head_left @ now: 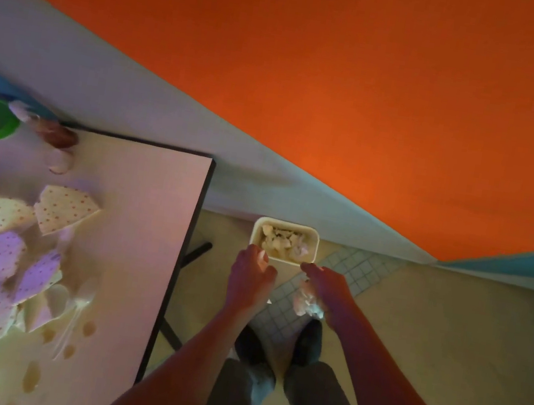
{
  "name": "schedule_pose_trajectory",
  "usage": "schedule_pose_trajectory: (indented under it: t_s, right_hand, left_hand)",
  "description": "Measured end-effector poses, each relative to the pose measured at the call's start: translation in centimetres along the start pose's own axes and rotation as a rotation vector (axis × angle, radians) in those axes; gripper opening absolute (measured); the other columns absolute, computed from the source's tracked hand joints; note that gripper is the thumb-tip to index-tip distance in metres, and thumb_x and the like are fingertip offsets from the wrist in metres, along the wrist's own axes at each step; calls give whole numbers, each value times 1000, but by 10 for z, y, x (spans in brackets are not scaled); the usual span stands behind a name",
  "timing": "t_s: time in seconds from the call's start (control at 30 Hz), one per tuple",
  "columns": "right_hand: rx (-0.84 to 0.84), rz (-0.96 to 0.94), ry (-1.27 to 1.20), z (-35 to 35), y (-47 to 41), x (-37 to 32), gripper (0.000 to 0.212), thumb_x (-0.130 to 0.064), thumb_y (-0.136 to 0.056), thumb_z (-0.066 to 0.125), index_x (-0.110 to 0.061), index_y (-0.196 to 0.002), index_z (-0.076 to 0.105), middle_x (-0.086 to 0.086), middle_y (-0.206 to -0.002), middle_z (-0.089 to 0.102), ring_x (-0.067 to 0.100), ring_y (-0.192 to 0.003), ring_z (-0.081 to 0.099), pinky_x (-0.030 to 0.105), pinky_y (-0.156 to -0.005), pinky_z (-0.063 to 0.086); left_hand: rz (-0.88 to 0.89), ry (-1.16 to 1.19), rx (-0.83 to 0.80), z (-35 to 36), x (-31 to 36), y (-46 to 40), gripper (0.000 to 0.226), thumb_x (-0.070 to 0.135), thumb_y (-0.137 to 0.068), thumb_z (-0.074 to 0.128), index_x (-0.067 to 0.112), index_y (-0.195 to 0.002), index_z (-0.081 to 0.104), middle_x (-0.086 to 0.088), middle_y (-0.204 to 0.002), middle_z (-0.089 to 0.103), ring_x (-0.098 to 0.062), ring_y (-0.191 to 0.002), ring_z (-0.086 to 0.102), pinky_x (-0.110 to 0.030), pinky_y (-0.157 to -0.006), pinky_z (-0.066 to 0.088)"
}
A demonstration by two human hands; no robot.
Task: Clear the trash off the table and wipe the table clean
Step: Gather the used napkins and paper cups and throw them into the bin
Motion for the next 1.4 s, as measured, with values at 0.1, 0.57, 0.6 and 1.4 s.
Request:
schedule_pose_trajectory:
  t_s: [0.1, 0.57, 0.6, 1.4]
  right_hand:
    - [37, 61, 12, 7, -43, 21, 25, -32, -82, 75, -7, -79, 71, 10, -72, 69, 23, -60, 61, 30, -64, 46]
    - [82, -7, 36, 56, -249, 92, 56, -53, -97, 34, -9, -115, 63, 20, -113, 64, 36, -100, 63, 45, -88, 54]
    - [84, -26, 30, 58, -263, 94, 56, -52, -96, 33, -11, -121, 61, 21, -116, 62, 37, -104, 61, 47, -92, 53]
    - [42, -284, 596, 101, -496, 141, 58, -26, -90, 59, -8, -140, 37, 24, -141, 30, 41, -126, 41, 46, -110, 36]
  left_hand:
    - [-26, -21, 5, 28, -26, -33, 31, 20, -81, 62, 14, -111, 60, -8, -107, 65, -25, -97, 63, -32, -75, 48]
    - [40, -21, 7, 160, -123, -180, 26, 44, -93, 56, 20, -99, 64, -5, -98, 70, -27, -89, 66, -37, -76, 55]
    - [46, -20, 11, 169, -127, -191, 27, 44, -91, 56, 20, -99, 63, -5, -100, 70, -28, -90, 66, -38, -77, 55]
    - [173, -460, -259, 332, -231, -382, 37, 35, -98, 42, 20, -132, 48, -18, -139, 53, -38, -121, 57, -42, -95, 48]
Point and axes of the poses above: each hand's wrist, its own y-axis away from the middle knuckle, its own z-axis out of the palm, x = y × z, the point moved 5 cm from there along -y, towards the middle knuckle
